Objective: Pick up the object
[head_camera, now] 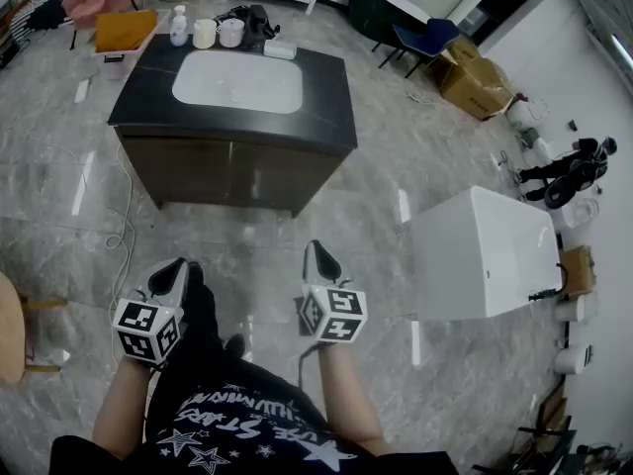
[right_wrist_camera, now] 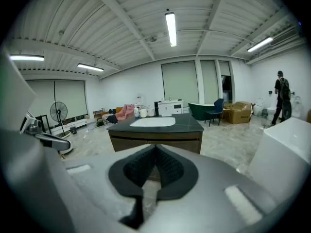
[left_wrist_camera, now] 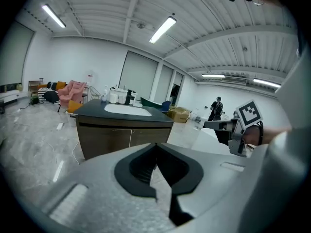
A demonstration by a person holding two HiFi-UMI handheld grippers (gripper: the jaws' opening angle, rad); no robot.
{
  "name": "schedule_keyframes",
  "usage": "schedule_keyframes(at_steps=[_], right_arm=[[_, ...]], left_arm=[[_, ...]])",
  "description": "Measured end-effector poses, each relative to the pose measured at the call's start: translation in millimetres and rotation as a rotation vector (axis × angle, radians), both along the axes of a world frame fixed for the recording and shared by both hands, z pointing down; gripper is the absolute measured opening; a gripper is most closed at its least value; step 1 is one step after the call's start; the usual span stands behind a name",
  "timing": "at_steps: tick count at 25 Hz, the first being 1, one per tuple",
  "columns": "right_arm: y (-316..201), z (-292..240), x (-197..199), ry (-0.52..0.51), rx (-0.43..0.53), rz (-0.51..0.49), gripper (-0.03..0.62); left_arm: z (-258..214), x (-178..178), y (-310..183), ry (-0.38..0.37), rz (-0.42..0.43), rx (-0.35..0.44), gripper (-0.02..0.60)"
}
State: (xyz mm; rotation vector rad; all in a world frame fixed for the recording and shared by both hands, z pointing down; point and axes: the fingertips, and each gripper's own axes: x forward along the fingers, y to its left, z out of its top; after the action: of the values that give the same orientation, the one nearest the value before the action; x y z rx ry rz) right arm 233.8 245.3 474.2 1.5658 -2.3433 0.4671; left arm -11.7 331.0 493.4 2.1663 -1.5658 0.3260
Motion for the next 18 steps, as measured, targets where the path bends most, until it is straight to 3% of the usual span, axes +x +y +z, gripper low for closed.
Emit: schedule_keyframes(at_steps=[6, 11, 16, 18], right_arm=[[-18.9, -3.2, -5.0, -0.031, 0.016, 0.012, 0.005], [-56.2, -8.1, -20.0, -0.054, 0.029, -0.004, 0.008], [-113.0, -5.1, -48.9, -0.047, 0.008, -0.027, 0.110], [-138.8, -3.2, -60.8, -0.041, -0.009, -0.036, 0.124]], left_arm=[[5.5, -3.6, -12.2, 0.000, 0.019, -0.012, 0.009], [1.3, -21.7, -51.2, 0.005, 0.014, 0.002, 0.009], [0.2, -42.0, -111.8, 0.014, 0.025, -0.001, 0.009], [-0.9, -49.5, -139.0, 0.018, 0.035, -0.004, 0.009]])
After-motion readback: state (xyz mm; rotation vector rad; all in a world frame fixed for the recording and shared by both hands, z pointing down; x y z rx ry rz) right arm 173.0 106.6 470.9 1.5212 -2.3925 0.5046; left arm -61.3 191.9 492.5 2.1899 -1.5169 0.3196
